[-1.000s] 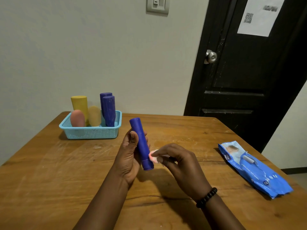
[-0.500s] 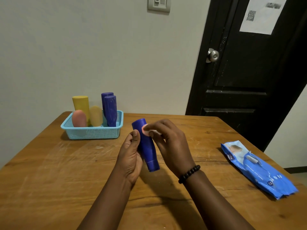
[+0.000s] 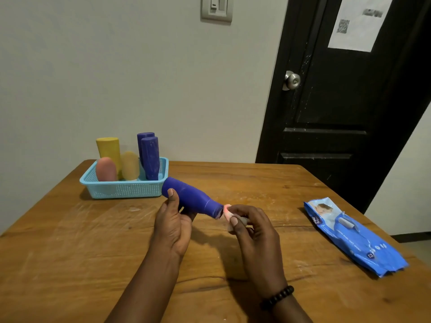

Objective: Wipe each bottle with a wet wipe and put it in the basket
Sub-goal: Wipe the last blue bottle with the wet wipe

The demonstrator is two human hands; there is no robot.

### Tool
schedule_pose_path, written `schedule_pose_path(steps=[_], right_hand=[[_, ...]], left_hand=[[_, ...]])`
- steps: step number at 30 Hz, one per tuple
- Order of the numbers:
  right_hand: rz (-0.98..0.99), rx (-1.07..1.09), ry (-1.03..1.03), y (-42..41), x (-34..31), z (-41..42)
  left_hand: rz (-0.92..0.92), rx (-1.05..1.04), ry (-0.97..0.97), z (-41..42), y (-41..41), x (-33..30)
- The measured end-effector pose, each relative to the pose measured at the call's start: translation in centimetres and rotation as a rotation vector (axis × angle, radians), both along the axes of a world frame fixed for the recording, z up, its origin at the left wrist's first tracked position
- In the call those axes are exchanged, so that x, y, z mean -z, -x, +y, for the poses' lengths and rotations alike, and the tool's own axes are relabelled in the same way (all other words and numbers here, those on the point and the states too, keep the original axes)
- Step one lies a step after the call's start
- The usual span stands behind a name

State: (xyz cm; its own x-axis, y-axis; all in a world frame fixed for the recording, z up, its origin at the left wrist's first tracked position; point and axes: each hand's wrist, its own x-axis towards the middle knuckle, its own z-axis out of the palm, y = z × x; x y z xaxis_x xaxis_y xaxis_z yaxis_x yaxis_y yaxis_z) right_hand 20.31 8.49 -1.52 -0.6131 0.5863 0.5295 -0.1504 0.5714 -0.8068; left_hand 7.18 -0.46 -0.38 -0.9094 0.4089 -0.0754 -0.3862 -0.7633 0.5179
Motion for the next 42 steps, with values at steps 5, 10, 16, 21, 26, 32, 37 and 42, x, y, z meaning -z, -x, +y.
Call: schedule_pose_path(steps=[5,10,16,21,26,32,37,42], right_hand=[[0.031,0.094,0.122,1.0,-0.2,-1.0],[0.121,0.163,0.219,1.7,-1.1,0.0],[0.100,0.217,0.197,1.2,-3.2,3.0],[0.020,0.122,0.108,0.4,-4.8,4.3],[0.023,0.148,0.091,0.4,-4.9,4.5],[0.039,0.188,0.094,0.4,-4.9,4.3],[0.069,0.238,0.100,0.7,-4.9,3.9],[0.094,0.204,0.108,0.5,-4.8,3.4]], left_hand=[[0.112,0.026,0.029,0.2,-0.5,0.1],[0.351,-0.009,0.193,0.2,-0.2,0.6],[0.455,0.144,0.303,-0.2,-0.4,0.6],[0.553,0.160,0.387,-0.6,-0.2,0.5],[0.686,0.087,0.562,-0.8,0.0,0.9],[0.767,0.060,0.609,-0.8,-0.6,0.7],[0.810,0.025,0.646,-0.7,-1.0,0.4],[0.834,-0.047,0.665,-0.8,-0.6,0.5]])
